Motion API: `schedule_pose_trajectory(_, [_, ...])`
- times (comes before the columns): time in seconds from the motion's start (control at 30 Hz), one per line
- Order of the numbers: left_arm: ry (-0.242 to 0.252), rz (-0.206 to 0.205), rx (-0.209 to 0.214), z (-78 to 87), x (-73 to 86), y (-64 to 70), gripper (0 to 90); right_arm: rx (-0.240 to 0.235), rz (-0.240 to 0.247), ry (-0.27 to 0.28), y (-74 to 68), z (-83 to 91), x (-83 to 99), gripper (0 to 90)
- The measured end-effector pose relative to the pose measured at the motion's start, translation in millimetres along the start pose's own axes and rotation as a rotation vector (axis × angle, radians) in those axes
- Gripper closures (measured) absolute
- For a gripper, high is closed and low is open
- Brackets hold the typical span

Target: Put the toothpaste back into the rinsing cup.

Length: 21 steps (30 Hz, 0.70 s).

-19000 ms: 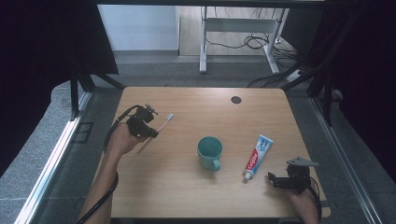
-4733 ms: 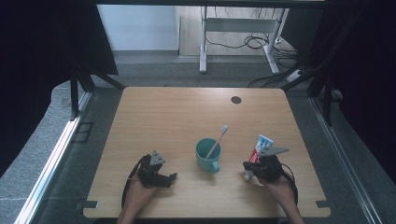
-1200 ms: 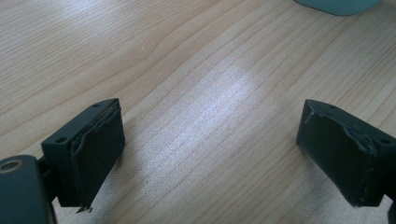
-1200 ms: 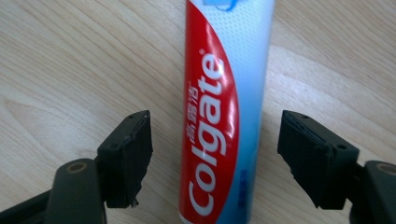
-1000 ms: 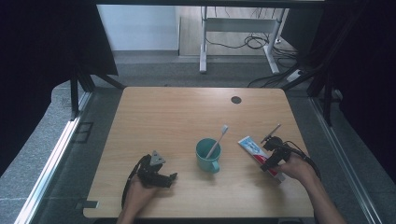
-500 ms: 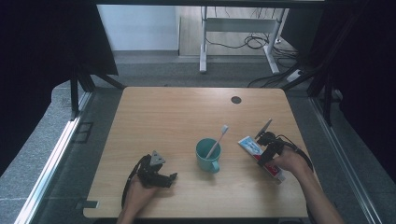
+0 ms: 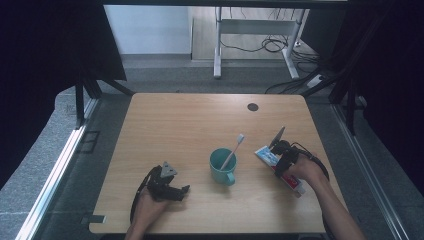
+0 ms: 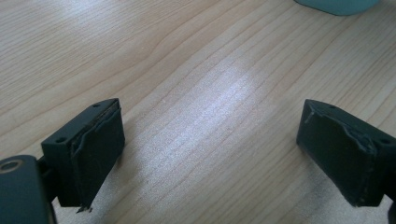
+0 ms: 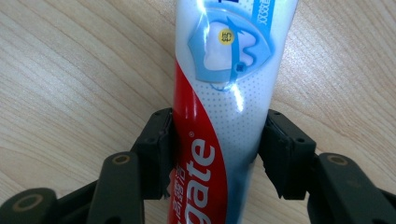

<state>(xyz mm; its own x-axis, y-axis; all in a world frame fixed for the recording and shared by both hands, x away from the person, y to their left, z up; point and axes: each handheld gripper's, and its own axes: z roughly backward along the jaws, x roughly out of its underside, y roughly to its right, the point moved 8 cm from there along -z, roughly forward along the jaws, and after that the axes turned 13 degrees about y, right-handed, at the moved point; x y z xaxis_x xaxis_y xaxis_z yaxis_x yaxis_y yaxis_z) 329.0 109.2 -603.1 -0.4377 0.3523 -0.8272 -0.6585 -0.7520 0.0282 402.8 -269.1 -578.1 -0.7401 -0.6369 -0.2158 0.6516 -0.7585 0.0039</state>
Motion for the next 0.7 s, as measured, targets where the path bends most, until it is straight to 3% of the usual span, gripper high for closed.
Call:
schedule_pose_trajectory(0.27, [0.000, 0.000, 0.000, 0.0, 0.0, 0.0, 7.6, 0.000, -0.024, -0.017, 0.5, 5.2, -1.5, 65.3])
schedule_pose_trajectory(0.7, [0.000, -0.001, 0.001, 0.0, 0.0, 0.0, 7.6, 0.012, -0.018, 0.021, 1.6, 12.9, -2.5, 71.2])
